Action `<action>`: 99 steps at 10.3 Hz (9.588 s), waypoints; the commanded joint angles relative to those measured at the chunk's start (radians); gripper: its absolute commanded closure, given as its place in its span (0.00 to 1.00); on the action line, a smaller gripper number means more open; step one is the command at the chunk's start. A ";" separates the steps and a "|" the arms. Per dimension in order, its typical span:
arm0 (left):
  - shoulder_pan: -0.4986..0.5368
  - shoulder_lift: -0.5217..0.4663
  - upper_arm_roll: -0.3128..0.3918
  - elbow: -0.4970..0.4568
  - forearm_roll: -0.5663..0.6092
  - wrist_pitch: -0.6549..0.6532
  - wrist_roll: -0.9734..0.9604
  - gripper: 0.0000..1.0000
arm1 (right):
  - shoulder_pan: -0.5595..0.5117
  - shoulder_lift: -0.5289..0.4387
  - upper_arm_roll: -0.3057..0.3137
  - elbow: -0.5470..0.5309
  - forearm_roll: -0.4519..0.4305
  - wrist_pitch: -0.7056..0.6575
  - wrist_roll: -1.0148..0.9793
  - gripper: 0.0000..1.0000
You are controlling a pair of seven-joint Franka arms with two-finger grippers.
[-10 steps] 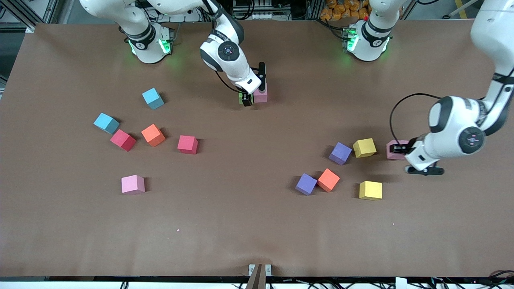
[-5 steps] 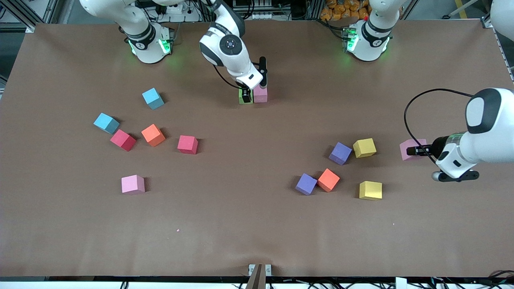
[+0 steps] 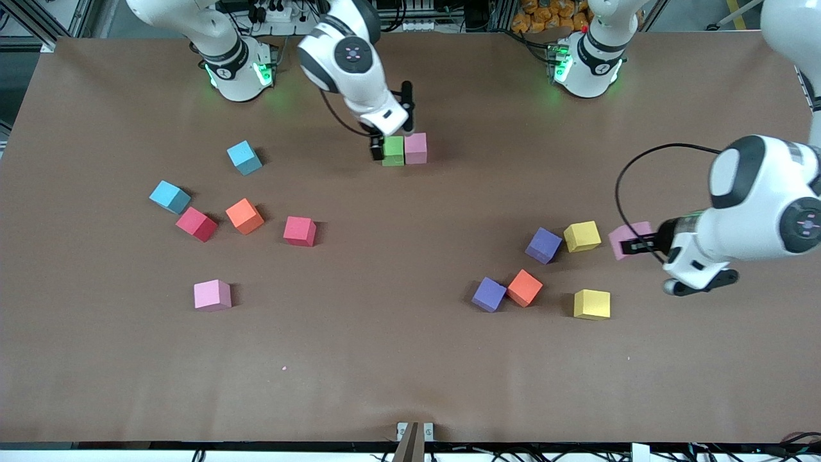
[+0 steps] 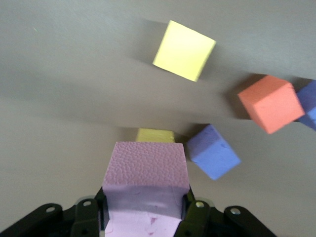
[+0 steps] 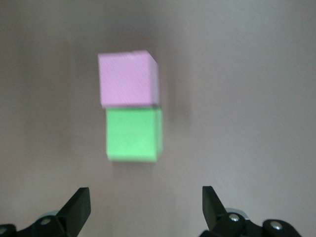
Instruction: Form number 2 with 11 blocks
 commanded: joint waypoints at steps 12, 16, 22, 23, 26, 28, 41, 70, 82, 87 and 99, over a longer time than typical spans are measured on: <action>-0.345 0.029 -0.053 -0.163 -0.110 0.151 -0.923 0.68 | -0.689 0.039 -0.030 0.158 -0.089 -0.032 -0.077 0.00; -0.372 -0.019 -0.106 -0.312 -0.129 0.282 -1.281 0.68 | -0.743 0.220 -0.031 0.295 -0.244 0.030 -0.242 0.00; -0.371 -0.137 -0.180 -0.559 -0.129 0.500 -1.708 0.69 | -0.761 0.362 -0.033 0.297 -0.262 0.239 -0.782 0.00; -0.372 -0.151 -0.186 -0.596 -0.125 0.555 -1.781 0.70 | -0.760 0.372 -0.033 0.297 -0.284 0.239 -0.788 0.00; -0.372 -0.203 -0.203 -0.734 -0.125 0.728 -1.892 0.72 | -0.775 0.437 -0.034 0.356 -0.403 0.239 -0.788 0.00; -0.374 -0.205 -0.230 -0.786 -0.125 0.808 -1.974 0.72 | -0.777 0.455 -0.043 0.372 -0.407 0.241 -0.785 0.00; -0.463 -0.084 -0.226 -0.857 -0.090 1.065 -1.983 0.71 | -0.744 0.526 -0.083 0.377 -0.390 0.330 -0.733 0.47; -0.730 -0.027 0.017 -0.808 -0.029 1.137 -2.135 0.12 | -0.594 0.156 -0.022 0.203 -0.265 -0.002 -0.405 0.60; -0.768 -0.122 0.033 -0.813 -0.013 1.131 -2.129 0.00 | -0.521 0.112 0.045 0.205 -0.207 -0.060 -0.091 0.61; -0.762 -0.176 0.013 -0.813 -0.013 1.098 -2.127 0.00 | -0.461 0.115 0.111 0.185 -0.206 -0.075 0.167 0.61; -0.564 -0.229 0.003 -0.589 -0.016 0.808 -1.786 0.00 | -0.477 0.092 0.130 0.163 -0.134 -0.084 0.181 0.61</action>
